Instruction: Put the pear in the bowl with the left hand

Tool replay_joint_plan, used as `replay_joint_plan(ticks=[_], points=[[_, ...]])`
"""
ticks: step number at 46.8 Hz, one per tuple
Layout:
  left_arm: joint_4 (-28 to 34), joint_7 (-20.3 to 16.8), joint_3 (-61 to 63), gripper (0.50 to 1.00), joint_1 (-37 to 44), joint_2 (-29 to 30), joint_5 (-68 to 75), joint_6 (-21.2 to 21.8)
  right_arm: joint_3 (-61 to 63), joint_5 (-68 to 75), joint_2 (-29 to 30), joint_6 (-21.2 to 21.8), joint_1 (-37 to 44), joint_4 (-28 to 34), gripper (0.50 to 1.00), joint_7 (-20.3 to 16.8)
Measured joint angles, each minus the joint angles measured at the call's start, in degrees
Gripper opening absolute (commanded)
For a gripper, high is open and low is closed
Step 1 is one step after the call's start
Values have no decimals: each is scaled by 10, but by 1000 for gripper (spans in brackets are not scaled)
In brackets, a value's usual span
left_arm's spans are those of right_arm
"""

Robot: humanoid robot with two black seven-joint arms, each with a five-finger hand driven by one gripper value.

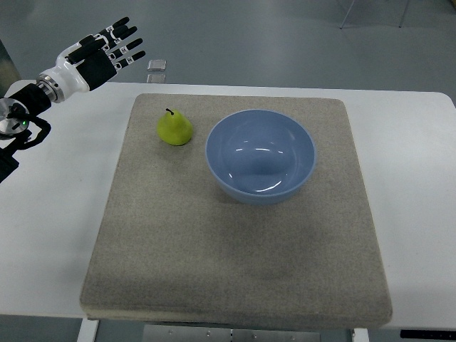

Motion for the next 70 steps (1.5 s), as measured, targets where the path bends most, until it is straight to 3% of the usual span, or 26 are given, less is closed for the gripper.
replay_joint_plan(ticks=[45, 55, 64, 70], points=[[4, -7, 1, 994, -3, 10, 12, -8, 0, 0, 0, 0, 0, 0, 924, 0], [-16, -13, -1, 994, -38, 55, 209, -10, 0, 0, 0, 0, 0, 0, 926, 0], [-114, -61, 3, 994, -42, 110, 375, -6, 0, 0, 0, 0, 0, 0, 924, 0], [-142, -76, 18, 986, -42, 123, 446, -2, 0, 0, 0, 0, 0, 0, 924, 0]])
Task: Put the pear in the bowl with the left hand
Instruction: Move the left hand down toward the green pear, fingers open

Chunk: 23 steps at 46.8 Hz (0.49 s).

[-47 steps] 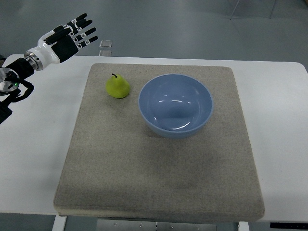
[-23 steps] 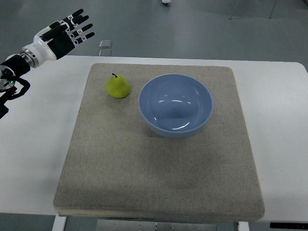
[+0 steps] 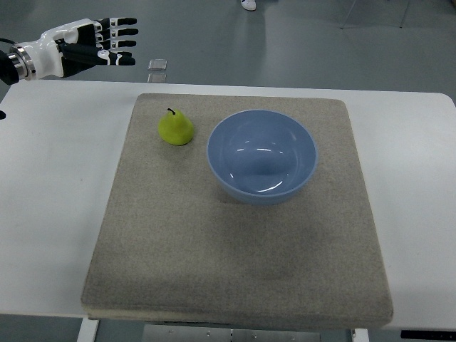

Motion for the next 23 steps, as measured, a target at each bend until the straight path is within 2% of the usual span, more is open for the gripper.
replay_joint_plan(ticks=[8, 23], points=[[-21, -2, 21, 984, -5, 14, 45, 0, 0, 0, 0, 0, 0, 0, 924, 0], [-62, -8, 64, 981, -35, 16, 238, 0, 0, 0, 0, 0, 0, 0, 926, 0]])
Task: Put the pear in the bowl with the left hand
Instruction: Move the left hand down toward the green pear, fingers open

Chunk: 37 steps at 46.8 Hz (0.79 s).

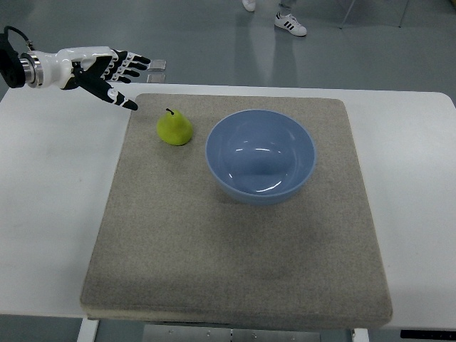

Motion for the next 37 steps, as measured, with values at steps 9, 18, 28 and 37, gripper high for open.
replay_joint_plan(ticks=[9, 18, 28, 37], points=[[-38, -17, 28, 979, -22, -1, 139, 1, 0, 0, 0, 0, 0, 0, 924, 0], [-74, -19, 29, 981, -30, -8, 260, 30, 0, 0, 0, 0, 0, 0, 924, 0], [-74, -19, 46, 988, -31, -42, 360, 94, 0, 0, 0, 0, 0, 0, 924, 0], [-60, -17, 60, 988, -30, -80, 378, 99, 0, 0, 0, 0, 0, 0, 924, 0]])
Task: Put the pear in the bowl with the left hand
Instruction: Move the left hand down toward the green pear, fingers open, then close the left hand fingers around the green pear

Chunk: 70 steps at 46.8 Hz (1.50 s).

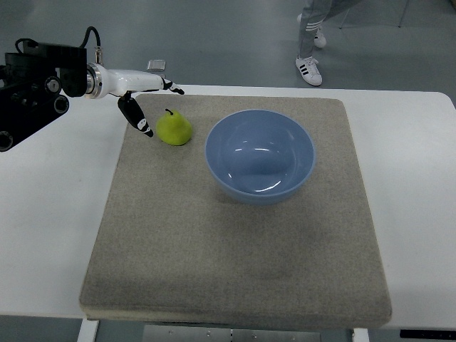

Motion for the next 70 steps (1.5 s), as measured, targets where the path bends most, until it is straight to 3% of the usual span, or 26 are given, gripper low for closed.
replay_joint_plan(ticks=[18, 37, 44, 53, 56, 67, 70], points=[[50, 3, 43, 990, 7, -51, 45, 59, 0, 0, 0, 0, 0, 0, 924, 0], [57, 4, 49, 966, 9, -62, 45, 64, 0, 0, 0, 0, 0, 0, 924, 0], [57, 4, 49, 855, 17, -62, 45, 65, 0, 0, 0, 0, 0, 0, 924, 0], [57, 6, 50, 774, 19, -62, 45, 65, 0, 0, 0, 0, 0, 0, 924, 0], [57, 6, 50, 694, 19, -62, 45, 65, 0, 0, 0, 0, 0, 0, 926, 0], [57, 7, 50, 501, 16, -64, 45, 65, 0, 0, 0, 0, 0, 0, 924, 0], [56, 7, 50, 500, 13, -61, 45, 65, 0, 0, 0, 0, 0, 0, 924, 0]])
